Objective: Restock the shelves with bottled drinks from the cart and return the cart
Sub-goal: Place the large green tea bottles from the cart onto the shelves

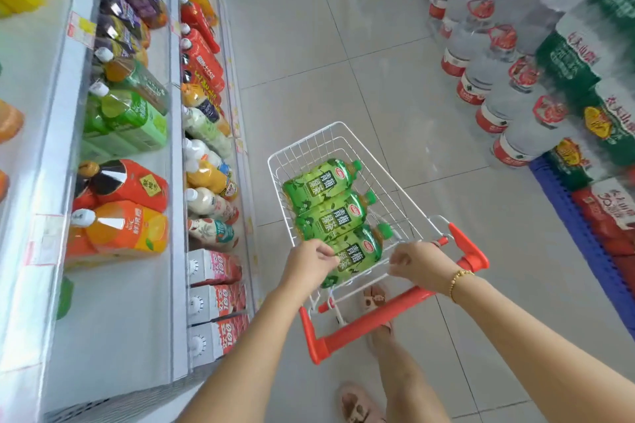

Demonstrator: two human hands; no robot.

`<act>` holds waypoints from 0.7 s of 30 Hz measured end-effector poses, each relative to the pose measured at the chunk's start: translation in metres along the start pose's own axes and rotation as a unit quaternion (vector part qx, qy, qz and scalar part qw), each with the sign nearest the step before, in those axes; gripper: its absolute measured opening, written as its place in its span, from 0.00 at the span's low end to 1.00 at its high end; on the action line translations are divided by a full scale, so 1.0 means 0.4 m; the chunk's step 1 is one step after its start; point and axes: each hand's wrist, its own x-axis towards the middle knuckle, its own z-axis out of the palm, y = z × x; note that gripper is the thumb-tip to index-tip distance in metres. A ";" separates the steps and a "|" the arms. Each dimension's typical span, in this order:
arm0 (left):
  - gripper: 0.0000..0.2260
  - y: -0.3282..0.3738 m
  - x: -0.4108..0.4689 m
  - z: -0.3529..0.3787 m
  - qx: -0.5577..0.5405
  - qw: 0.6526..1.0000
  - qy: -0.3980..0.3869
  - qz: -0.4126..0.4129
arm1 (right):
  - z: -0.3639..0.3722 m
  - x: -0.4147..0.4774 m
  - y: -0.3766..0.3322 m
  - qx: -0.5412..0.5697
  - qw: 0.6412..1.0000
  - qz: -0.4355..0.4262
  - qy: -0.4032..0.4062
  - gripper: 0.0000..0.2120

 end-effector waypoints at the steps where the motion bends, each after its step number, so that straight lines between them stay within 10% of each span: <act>1: 0.06 0.019 0.036 -0.026 0.009 1.000 0.014 0.008 | -0.007 0.023 -0.002 0.062 0.997 0.020 0.031 0.11; 8: 0.20 0.096 0.349 -0.122 0.041 0.998 0.039 -0.003 | -0.036 0.274 -0.027 0.417 0.890 0.182 0.042 0.30; 21: 0.45 0.095 0.697 -0.148 0.214 0.935 -0.251 -0.132 | 0.059 0.452 0.002 0.384 0.892 0.218 -0.094 0.45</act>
